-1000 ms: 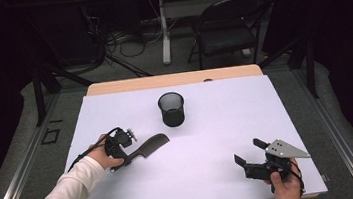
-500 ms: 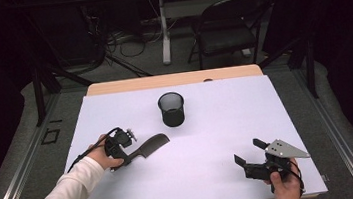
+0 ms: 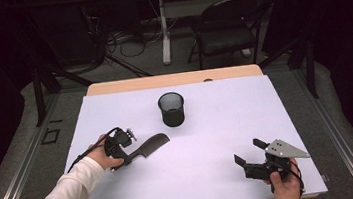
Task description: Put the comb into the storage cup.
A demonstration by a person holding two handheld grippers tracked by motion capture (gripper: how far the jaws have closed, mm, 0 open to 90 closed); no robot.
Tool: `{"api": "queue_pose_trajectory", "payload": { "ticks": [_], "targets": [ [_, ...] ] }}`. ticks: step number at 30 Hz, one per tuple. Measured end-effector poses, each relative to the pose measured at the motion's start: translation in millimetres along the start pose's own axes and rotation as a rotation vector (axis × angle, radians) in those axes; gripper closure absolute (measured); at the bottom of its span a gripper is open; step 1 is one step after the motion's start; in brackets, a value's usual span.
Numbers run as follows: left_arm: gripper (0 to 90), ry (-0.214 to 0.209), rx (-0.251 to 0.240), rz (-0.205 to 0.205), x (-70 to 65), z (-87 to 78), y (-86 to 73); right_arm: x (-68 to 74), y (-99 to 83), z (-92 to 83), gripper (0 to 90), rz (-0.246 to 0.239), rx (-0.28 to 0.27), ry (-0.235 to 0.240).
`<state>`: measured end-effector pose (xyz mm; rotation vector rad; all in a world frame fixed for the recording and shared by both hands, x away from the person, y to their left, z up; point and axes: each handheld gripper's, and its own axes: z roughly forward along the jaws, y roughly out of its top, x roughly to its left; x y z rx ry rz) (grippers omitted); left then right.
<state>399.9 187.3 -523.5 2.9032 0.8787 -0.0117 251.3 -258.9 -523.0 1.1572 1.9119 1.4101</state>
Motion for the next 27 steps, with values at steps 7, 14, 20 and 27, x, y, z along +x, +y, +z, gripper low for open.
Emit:
{"api": "queue_pose_trajectory", "payload": {
  "ticks": [7,14,20,27],
  "targets": [
    [72.7,0.016,-0.016,0.004,-2.1,-3.9,-0.8,-0.4,0.0,-0.5,11.1,-0.001,0.003,-0.001],
    [72.7,0.02,-0.044,-0.008,-1.6,-10.2,-3.9,0.0,0.1,-0.2,11.1,-0.001,0.003,-0.001],
    [72.7,0.022,-0.077,-0.017,-1.2,-17.4,-6.3,0.1,0.0,0.2,11.1,-0.001,0.001,-0.001],
    [72.7,0.031,-0.125,-0.026,-1.3,-25.4,-10.0,0.1,-0.1,0.1,11.1,-0.001,0.0,-0.002]
  ]
}}
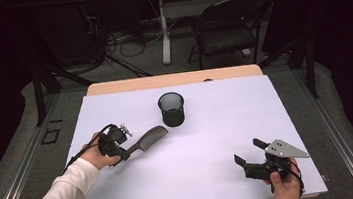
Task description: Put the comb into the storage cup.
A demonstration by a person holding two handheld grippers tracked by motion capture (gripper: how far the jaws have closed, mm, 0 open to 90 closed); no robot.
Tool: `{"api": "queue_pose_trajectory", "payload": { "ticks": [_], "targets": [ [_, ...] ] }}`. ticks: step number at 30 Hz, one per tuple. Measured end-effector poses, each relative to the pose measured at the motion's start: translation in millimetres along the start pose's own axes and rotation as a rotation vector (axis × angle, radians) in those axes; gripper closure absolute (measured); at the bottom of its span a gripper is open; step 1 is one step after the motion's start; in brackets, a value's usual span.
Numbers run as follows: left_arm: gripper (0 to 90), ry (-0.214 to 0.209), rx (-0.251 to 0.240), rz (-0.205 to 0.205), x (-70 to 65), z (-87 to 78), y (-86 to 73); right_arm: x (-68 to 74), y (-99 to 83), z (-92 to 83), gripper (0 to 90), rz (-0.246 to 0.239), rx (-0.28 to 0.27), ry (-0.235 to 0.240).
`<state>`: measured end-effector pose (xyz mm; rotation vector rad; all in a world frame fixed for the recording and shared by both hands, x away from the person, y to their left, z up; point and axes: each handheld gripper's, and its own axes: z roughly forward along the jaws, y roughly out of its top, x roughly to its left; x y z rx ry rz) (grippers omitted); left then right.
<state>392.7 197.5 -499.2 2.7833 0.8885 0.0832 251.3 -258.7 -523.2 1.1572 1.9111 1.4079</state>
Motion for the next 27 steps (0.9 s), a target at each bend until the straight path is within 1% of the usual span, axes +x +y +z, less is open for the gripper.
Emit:
{"api": "queue_pose_trajectory", "payload": {
  "ticks": [1,5,6,7,10,14,20,22,24,27],
  "targets": [
    [72.7,0.002,-0.01,-0.008,-0.5,-1.1,-0.5,0.0,0.1,0.0,11.1,-0.001,0.0,0.0],
    [72.7,0.01,-0.039,-0.006,-0.6,-6.8,-2.2,0.4,-0.1,0.3,11.1,0.002,-0.002,0.001],
    [72.7,0.009,-0.052,-0.012,-0.9,-7.9,-2.8,0.6,-0.1,0.2,11.1,0.002,-0.001,0.001],
    [72.7,0.007,-0.06,-0.014,-1.1,-9.2,-3.1,0.6,0.3,-0.7,11.1,0.0,0.009,-0.001],
    [72.7,0.015,-0.08,-0.014,-1.7,-12.9,-4.2,0.4,-0.1,0.3,11.1,0.002,-0.003,0.0],
    [72.7,0.026,-0.118,-0.023,-1.8,-16.8,-5.8,0.4,-0.2,0.5,11.1,0.001,0.0,-0.001],
    [72.7,0.035,-0.152,-0.028,-0.8,-21.6,-8.0,0.2,-0.3,0.3,11.1,0.001,0.004,-0.002],
    [72.7,0.033,-0.17,-0.034,-0.7,-23.6,-8.8,0.1,-0.3,0.3,11.1,0.001,0.005,-0.002],
    [72.7,0.043,-0.189,-0.037,-1.2,-26.0,-9.5,0.4,-0.4,0.5,11.1,0.0,0.002,-0.001],
    [72.6,0.046,-0.221,-0.042,-2.1,-29.7,-10.8,0.6,-0.4,0.9,11.1,0.001,-0.001,-0.001]
  ]
}}
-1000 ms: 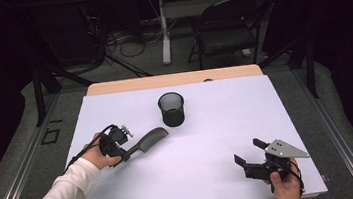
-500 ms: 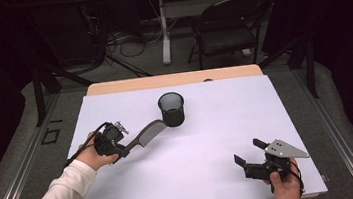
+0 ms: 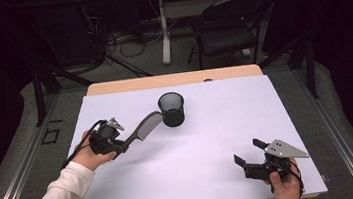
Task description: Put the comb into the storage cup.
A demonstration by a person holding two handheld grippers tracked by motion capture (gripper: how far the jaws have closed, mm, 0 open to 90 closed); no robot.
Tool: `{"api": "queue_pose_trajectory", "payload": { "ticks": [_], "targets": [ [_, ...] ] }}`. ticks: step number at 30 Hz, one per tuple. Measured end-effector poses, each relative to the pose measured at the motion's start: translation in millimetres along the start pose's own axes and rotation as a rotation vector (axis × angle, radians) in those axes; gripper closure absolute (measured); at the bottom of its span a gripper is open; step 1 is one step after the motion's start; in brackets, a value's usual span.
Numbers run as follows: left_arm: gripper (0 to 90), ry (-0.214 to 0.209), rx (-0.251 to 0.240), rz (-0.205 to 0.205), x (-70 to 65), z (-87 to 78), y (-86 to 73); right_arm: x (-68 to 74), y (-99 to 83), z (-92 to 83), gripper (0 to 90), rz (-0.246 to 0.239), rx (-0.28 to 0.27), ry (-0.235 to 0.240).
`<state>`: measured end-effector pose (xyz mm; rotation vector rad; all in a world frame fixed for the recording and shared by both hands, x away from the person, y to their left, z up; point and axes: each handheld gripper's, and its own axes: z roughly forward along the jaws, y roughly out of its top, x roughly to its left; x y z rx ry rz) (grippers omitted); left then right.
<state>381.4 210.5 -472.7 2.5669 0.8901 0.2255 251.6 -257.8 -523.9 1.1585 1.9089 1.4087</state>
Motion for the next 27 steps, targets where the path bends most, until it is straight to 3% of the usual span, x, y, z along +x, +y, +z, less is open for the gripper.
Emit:
{"api": "queue_pose_trajectory", "payload": {
  "ticks": [15,27],
  "targets": [
    [72.7,0.019,-0.12,-0.015,-5.2,-13.6,2.0,0.0,0.2,-0.8,11.1,-0.001,0.014,0.001],
    [72.7,0.044,-0.218,-0.061,-5.6,-21.5,3.1,0.0,0.0,-0.5,11.1,-0.004,0.014,0.0]
  ]
}}
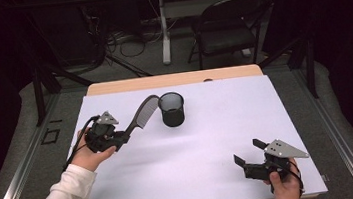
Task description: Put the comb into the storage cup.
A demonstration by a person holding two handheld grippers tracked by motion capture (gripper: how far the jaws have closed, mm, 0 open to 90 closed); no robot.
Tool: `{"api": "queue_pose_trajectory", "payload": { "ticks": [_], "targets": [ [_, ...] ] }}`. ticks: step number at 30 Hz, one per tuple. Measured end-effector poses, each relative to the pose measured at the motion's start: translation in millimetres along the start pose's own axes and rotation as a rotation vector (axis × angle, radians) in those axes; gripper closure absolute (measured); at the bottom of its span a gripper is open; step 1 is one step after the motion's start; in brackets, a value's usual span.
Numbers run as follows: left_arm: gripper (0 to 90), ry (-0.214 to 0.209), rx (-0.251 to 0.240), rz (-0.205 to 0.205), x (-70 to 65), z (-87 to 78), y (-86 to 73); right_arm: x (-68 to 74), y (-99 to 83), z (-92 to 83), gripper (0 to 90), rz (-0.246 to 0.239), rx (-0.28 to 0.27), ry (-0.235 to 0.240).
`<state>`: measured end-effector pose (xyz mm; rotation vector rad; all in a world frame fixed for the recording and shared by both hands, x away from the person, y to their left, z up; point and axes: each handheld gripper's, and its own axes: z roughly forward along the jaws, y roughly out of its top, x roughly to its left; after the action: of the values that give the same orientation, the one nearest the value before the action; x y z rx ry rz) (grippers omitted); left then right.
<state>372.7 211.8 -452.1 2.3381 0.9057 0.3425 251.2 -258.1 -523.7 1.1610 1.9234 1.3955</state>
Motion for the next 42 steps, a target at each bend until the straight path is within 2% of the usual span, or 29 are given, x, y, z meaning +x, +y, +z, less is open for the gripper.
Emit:
{"api": "queue_pose_trajectory", "payload": {
  "ticks": [6,12,20,31,39,42],
  "targets": [
    [72.7,0.018,-0.057,-0.036,0.4,-4.1,1.9,0.3,-0.3,1.0,11.1,0.001,-0.01,0.001],
    [72.7,0.009,-0.077,-0.042,-1.1,-4.6,4.3,0.2,-0.4,1.1,11.1,0.003,-0.009,0.002],
    [72.7,0.009,-0.128,-0.065,-4.3,-2.6,8.9,0.3,-0.5,1.1,11.1,0.005,-0.004,0.001],
    [72.7,0.014,-0.177,-0.068,-12.5,-0.5,18.3,0.0,-0.6,1.2,11.1,0.002,0.001,0.0],
    [72.6,0.025,-0.238,-0.064,-21.3,1.8,24.8,0.1,-0.6,0.8,11.1,0.007,0.004,-0.003],
    [72.7,0.017,-0.262,-0.067,-25.4,4.0,26.3,-0.1,-0.7,1.2,11.1,0.012,-0.002,-0.007]
  ]
}}
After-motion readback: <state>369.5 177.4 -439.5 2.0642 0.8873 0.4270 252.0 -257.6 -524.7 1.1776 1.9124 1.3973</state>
